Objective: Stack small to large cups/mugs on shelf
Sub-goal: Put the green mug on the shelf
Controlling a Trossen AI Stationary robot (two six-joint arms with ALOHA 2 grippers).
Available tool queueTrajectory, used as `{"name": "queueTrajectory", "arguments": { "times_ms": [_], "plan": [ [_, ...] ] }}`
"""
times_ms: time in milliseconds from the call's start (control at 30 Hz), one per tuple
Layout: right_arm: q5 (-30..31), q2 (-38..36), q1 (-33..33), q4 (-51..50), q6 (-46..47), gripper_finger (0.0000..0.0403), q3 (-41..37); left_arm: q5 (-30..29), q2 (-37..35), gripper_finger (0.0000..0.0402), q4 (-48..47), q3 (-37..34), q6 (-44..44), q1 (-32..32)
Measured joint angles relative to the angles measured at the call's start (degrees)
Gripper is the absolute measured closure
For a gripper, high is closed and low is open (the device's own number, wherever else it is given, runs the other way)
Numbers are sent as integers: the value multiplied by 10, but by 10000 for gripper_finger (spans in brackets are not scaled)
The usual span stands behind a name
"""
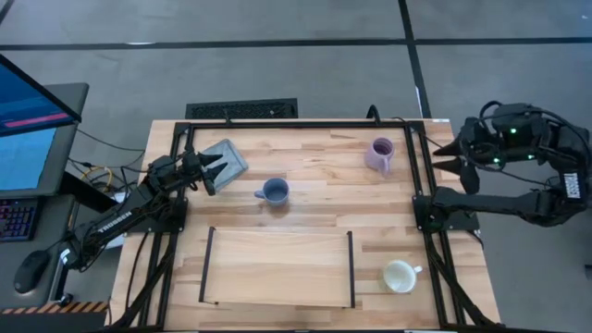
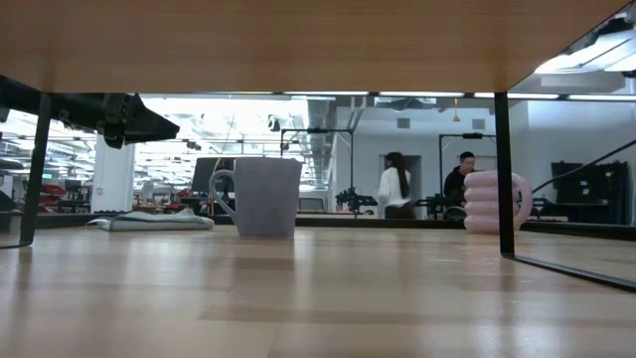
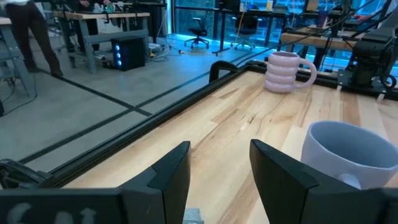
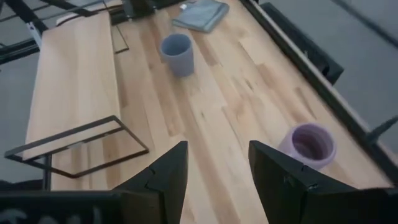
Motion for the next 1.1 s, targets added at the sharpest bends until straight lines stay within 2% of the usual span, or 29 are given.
{"name": "queueTrajectory", "arguments": {
  "times_ms": [433, 600, 733, 1100],
  "plan": [
    [-60, -20, 27, 0, 58, 210, -104, 0, 0, 246, 0, 0, 0, 0],
    [-100, -38, 44, 35, 82, 210, -133, 0, 0, 246, 0, 0, 0, 0],
    [-105, -47, 57, 66, 89, 210, -136, 0, 0, 246, 0, 0, 0, 0],
    [-104, -62, 69, 65, 101, 210, -136, 0, 0, 246, 0, 0, 0, 0]
  ]
}}
